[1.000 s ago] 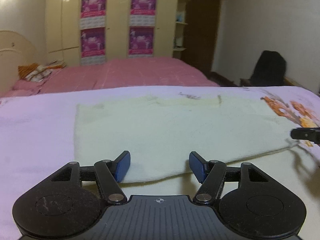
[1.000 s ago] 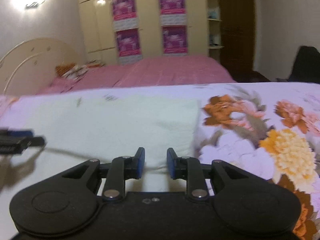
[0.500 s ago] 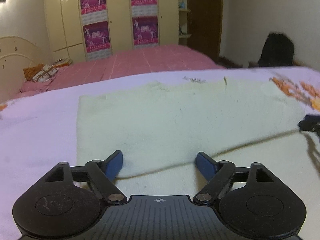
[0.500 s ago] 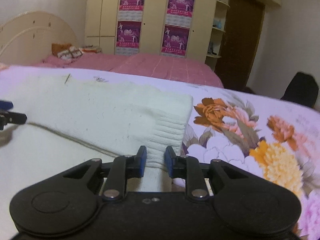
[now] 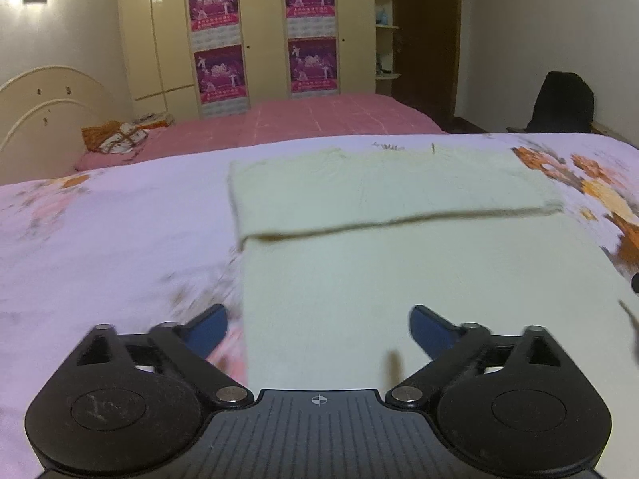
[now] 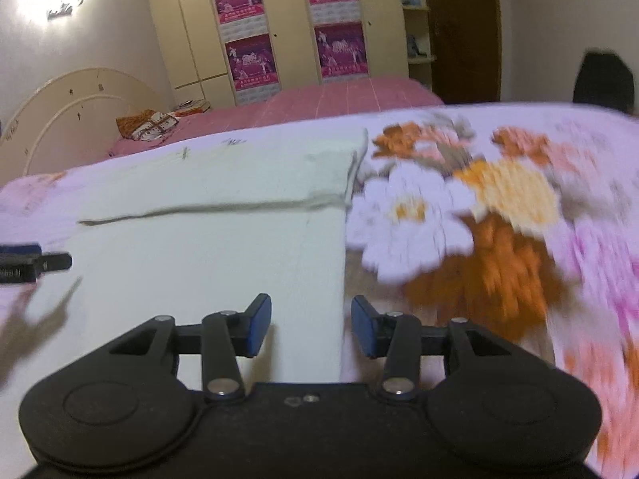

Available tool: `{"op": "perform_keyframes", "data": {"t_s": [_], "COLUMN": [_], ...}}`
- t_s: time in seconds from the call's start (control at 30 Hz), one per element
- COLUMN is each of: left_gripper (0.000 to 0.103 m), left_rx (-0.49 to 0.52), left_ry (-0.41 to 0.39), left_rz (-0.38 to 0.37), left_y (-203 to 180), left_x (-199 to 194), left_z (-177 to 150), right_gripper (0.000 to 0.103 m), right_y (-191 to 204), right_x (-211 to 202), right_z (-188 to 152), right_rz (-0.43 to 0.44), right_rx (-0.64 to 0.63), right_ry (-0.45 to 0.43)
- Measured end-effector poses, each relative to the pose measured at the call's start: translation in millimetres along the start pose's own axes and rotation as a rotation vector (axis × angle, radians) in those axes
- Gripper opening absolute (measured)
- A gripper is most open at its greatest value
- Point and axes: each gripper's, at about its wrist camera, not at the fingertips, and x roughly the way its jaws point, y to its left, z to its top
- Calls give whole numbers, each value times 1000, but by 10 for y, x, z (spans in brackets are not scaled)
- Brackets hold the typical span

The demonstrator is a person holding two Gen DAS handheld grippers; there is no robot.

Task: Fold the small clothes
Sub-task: 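Move both open tools to one edge of the folded sweater, then close both tools on the sweater edge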

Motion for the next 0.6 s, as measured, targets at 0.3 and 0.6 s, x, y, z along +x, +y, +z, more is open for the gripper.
{"op": "perform_keyframes", "data": {"t_s": [0.3, 0.6], "left_gripper": [98, 68], "left_rx": [-127, -539], "left_ry": [102, 203], "left_rz": [-90, -409], "left_y": [471, 1053], "left_x": [-915, -1377], "left_z": [-816, -1574], "right_gripper": [44, 43], "right_y": [-74, -375], "right_x": [-717, -1193], "right_z": [-526, -1111], "right_rz": [63, 123], "right_rx": [178, 366], "right_ry": [77, 161]}}
